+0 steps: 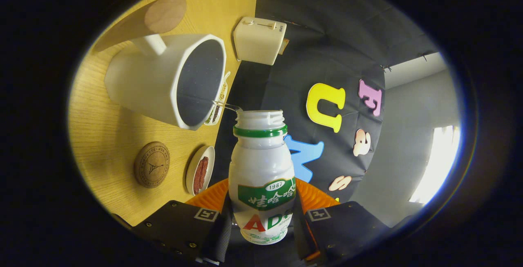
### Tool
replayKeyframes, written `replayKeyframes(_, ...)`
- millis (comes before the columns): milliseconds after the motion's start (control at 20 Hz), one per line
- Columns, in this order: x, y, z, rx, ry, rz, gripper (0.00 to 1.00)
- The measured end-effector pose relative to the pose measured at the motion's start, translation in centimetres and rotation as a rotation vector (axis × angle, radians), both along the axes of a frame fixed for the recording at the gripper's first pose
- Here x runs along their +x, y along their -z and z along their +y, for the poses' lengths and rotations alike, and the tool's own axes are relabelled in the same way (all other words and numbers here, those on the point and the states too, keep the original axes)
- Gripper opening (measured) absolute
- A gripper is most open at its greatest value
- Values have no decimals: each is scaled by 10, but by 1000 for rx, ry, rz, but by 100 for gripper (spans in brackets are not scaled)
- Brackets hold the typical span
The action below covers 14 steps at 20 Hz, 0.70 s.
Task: Take the bottle from table, then pour the juice into the cup, finally place the bottle on the coaster
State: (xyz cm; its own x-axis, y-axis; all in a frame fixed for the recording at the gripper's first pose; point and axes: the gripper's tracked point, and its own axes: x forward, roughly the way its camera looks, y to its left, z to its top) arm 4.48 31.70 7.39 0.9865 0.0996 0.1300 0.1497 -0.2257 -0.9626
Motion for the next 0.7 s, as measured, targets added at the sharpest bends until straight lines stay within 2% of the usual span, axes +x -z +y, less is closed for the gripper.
replayKeyframes(700, -2, 0, 2, -44, -12, -19, 64)
